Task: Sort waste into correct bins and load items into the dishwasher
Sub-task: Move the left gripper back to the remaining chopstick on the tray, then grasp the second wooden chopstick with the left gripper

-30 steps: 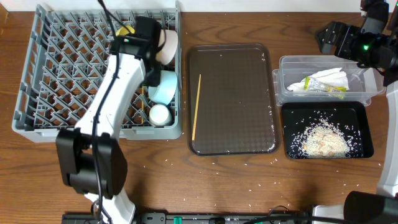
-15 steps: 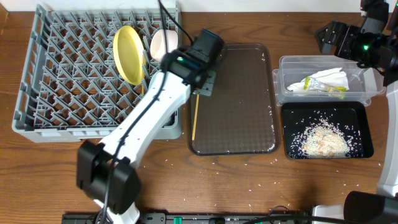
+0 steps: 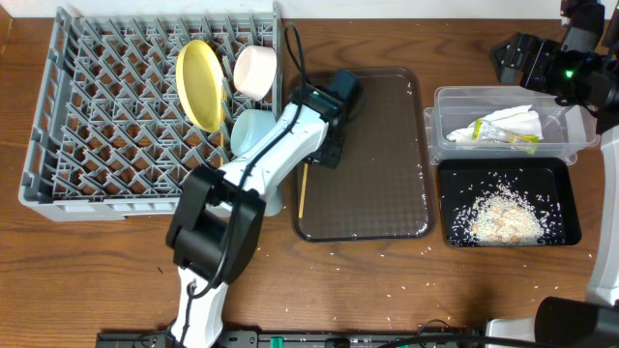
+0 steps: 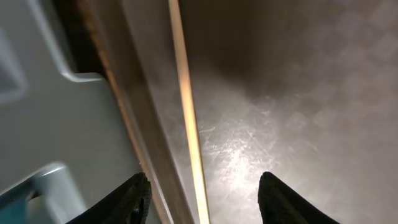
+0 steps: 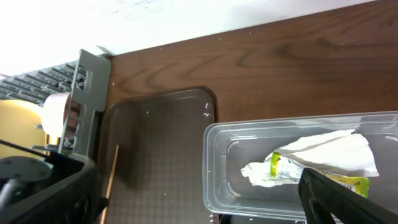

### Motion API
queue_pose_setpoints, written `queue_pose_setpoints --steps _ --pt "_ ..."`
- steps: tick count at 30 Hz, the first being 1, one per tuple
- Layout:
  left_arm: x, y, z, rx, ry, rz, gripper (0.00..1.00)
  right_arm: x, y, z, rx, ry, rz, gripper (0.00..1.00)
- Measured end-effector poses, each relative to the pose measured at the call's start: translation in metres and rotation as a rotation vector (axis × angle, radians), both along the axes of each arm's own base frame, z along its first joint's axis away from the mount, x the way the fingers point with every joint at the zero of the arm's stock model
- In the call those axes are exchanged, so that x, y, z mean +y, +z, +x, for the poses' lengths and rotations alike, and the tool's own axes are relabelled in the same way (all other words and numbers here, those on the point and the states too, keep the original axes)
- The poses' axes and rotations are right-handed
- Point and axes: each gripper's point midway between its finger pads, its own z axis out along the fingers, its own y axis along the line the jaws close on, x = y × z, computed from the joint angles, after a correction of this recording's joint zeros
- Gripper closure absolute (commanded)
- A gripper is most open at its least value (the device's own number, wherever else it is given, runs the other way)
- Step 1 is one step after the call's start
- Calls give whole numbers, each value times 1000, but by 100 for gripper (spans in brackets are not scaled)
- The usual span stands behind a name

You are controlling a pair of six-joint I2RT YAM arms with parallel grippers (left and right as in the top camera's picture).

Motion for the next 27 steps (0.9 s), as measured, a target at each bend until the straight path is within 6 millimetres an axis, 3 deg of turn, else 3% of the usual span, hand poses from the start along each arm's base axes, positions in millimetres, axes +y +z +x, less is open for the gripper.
queue_pose_setpoints --steps 21,27 --pt "-2 -46 -3 76 -1 28 44 0 0 0 0 0 0 1" --pt "-5 -46 -5 91 -14 11 56 0 0 0 0 0 0 1"
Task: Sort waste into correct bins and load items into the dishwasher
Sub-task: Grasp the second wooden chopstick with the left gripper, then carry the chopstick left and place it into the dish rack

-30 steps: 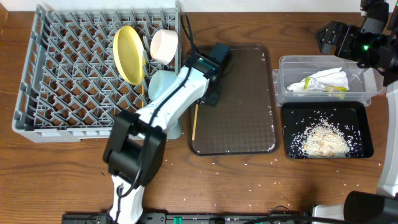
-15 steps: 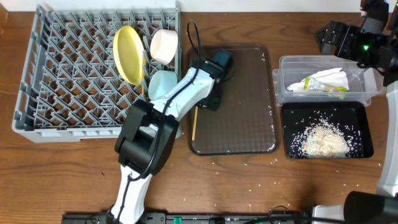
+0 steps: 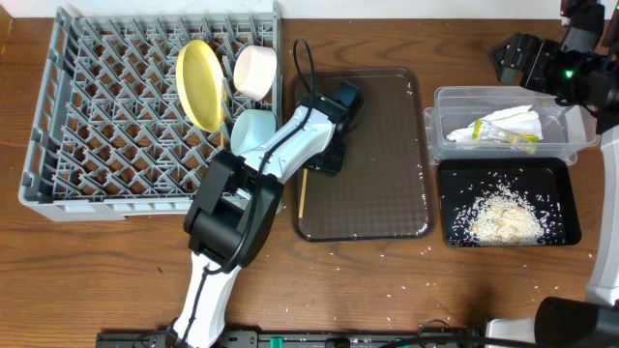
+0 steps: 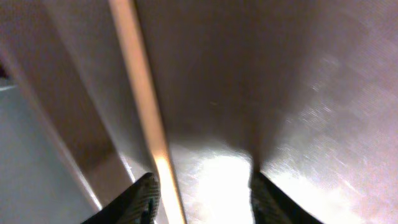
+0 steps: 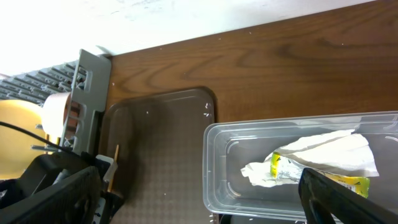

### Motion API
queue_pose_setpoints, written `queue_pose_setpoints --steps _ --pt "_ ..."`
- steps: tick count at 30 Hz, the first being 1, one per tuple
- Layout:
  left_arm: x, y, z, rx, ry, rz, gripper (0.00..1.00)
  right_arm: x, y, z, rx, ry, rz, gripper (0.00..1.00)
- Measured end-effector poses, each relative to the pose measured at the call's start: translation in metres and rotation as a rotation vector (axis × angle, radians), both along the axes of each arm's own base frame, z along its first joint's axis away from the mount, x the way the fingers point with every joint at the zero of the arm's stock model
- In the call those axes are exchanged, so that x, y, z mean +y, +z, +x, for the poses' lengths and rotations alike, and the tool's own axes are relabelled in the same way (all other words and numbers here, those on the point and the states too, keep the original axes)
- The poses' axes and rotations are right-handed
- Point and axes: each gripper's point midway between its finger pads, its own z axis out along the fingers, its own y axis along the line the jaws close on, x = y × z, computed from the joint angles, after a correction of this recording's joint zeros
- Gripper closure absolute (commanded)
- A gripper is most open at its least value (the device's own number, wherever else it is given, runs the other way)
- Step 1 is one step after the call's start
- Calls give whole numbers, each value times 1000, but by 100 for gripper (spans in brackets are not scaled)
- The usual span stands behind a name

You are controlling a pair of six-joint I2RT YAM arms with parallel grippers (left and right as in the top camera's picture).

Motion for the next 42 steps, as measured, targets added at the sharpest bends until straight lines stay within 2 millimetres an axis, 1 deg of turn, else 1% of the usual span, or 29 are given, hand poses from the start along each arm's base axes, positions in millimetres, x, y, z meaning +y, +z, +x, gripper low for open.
queue_pose_setpoints --steps 5,7,9,11,21,23,25,27,29,32,33,34,36,37,39,40,42 --pt "-7 -2 -11 61 -57 -45 56 0 0 0 0 0 0 1" --pt "-9 -2 -14 73 -73 -54 62 0 0 0 0 0 0 1" --pt "-11 -2 -15 82 -79 -66 72 0 0 0 0 0 0 1" --pt "-12 -3 -16 87 -89 -70 92 0 0 0 0 0 0 1" --pt "-12 -2 -19 101 -99 -75 93 0 0 0 0 0 0 1" --pt "-11 0 -20 106 -99 -72 93 0 0 0 0 0 0 1" --pt "-11 7 -20 98 -99 -76 92 0 0 0 0 0 0 1" --pt "-11 25 -18 62 -101 -87 93 0 0 0 0 0 0 1" --pt "-8 56 -14 -5 -103 -98 92 0 0 0 0 0 0 1" --pt "-1 120 -9 -160 -101 -122 93 0 0 0 0 0 0 1" --pt "5 146 -8 -222 -96 -128 92 0 0 0 0 0 0 1" --pt "9 164 -8 -266 -92 -132 92 0 0 0 0 0 0 1" --pt "23 204 -9 -371 -72 -129 92 0 0 0 0 0 0 1" --pt "31 217 -10 -405 -59 -121 92 0 0 0 0 0 0 1" --pt "51 235 -9 -457 -21 -90 93 0 0 0 0 0 0 1" --pt "62 238 -7 -470 2 -66 93 0 0 0 0 0 0 1" --pt "86 239 2 -485 58 -13 93 0 0 0 0 0 0 1"
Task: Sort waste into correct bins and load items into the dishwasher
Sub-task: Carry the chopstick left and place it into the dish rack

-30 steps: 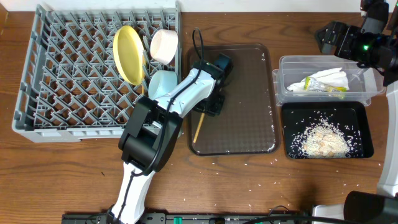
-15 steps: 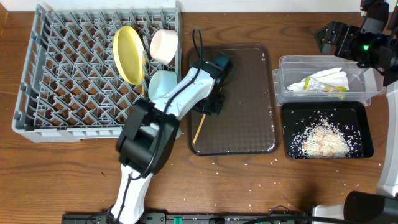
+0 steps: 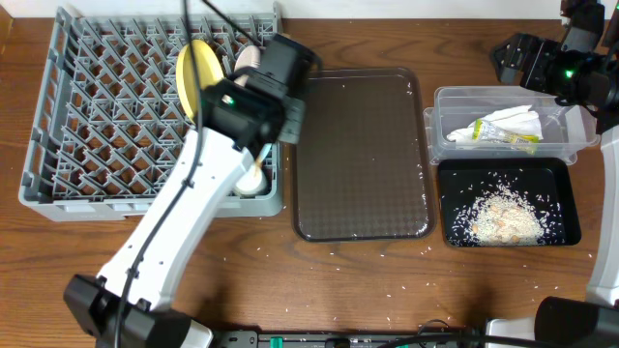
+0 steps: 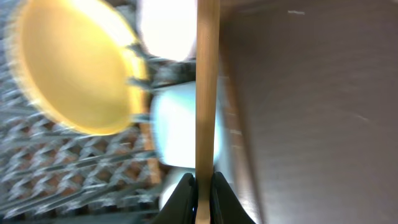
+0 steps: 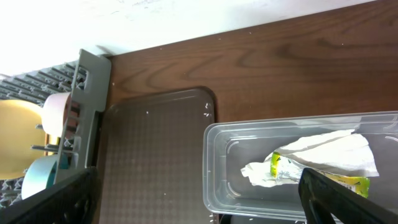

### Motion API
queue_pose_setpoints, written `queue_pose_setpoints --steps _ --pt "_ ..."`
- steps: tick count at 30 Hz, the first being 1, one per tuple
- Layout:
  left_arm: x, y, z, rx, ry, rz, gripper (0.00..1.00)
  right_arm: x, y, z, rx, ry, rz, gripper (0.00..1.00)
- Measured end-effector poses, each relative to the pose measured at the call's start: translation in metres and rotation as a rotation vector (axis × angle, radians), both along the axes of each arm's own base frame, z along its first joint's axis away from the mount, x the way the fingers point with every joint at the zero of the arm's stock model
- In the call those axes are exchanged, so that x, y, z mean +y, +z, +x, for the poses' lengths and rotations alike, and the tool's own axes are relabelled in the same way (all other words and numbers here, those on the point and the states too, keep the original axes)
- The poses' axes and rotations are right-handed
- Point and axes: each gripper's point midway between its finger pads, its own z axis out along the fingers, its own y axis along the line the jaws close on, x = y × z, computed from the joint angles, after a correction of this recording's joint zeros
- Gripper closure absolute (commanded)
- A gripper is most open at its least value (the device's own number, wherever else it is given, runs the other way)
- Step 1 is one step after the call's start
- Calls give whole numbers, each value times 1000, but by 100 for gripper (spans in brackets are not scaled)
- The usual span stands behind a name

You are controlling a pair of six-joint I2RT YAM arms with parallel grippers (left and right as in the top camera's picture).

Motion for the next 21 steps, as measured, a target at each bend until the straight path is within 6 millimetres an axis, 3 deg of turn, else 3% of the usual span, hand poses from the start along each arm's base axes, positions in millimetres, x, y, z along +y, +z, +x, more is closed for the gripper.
queue_pose_setpoints --steps 5,11,15,16,18,21 --pt "69 -20 29 13 186 96 92 0 0 0 0 0 0 1" --pt "126 -63 51 99 293 176 92 0 0 0 0 0 0 1" --pt "136 -90 55 167 305 202 90 0 0 0 0 0 0 1" --pt "135 -97 56 181 301 204 85 0 0 0 0 0 0 1" --pt "132 -105 56 204 285 216 65 0 0 0 0 0 0 1" --pt "126 -111 57 213 275 208 53 0 0 0 0 0 0 1"
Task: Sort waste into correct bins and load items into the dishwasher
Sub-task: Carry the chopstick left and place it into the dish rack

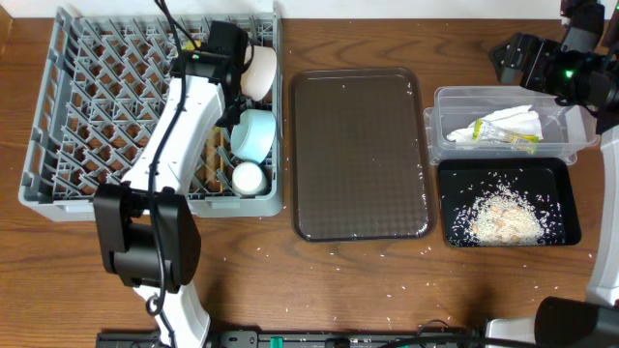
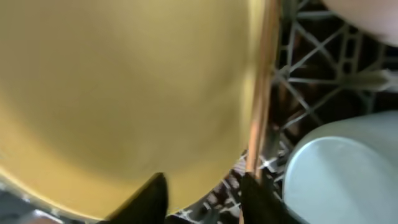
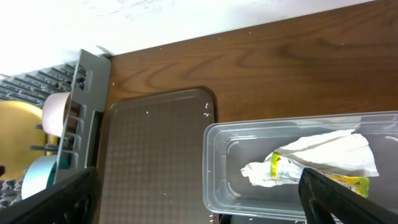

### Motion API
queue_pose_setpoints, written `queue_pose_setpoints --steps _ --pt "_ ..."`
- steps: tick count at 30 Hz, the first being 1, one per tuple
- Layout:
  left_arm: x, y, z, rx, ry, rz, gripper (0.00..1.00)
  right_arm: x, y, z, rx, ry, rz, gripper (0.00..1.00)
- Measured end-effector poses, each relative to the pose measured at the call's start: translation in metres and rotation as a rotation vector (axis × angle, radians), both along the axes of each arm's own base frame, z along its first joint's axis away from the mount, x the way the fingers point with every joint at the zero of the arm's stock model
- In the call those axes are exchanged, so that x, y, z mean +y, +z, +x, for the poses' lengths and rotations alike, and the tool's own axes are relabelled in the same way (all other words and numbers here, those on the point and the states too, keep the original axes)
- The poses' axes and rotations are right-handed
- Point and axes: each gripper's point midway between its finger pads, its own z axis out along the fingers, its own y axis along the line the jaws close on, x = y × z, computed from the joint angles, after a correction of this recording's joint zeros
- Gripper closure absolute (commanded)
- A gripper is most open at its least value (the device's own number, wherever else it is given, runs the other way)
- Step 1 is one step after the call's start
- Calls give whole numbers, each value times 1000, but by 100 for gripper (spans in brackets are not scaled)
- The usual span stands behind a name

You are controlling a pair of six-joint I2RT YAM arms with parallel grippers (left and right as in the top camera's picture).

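Note:
My left gripper hangs open inside the grey dish rack, right against the yellow plate. A wooden chopstick stands along the plate's edge beside the right finger, with the jaws apart and not clamped on it. The light blue cup sits just right of it, and a pink cup is in the rack's back corner. In the overhead view the left gripper covers most of the plate. My right gripper is open, held high at the back right.
A brown tray lies bare between rack and bins. A clear bin holds a crumpled wrapper. In front of it a black tray holds rice. Rice grains dot the table's front.
The left gripper was shut on the chopstick above the rack's right edge. Now it is deeper in the rack by the yellow plate, open, with the chopstick beside its right finger.
The left gripper stood open low over the brown tray's left side, astride the chopstick, at both first moments. Later it was shut on the chopstick, lifted by the rack, tray bare. Now the chopstick is among the rack's tines and the jaws are apart. The right arm stayed still.

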Motion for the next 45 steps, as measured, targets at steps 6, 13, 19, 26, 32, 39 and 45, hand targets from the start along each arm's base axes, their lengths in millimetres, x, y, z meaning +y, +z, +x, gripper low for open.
queue_pose_setpoints --steps 6,13,19,26,32,39,45 --pt "-4 -2 -5 23 -14 -8 49 0 0 0 0 0 0 1" --pt "-4 39 -24 -37 15 -58 32 0 0 0 0 0 0 1" --pt "-16 126 -54 -256 -17 -205 28 0 0 0 0 0 0 1" --pt "-28 145 -83 -261 -54 -302 16 0 0 0 0 0 0 1" --pt "-29 137 -97 -191 -53 -314 15 0 0 0 0 0 0 1" --pt "-31 137 -97 -188 -57 -323 15 0 0 0 0 0 0 1" --pt "-31 136 -98 -187 -58 -326 15 0 0 0 0 0 0 1"
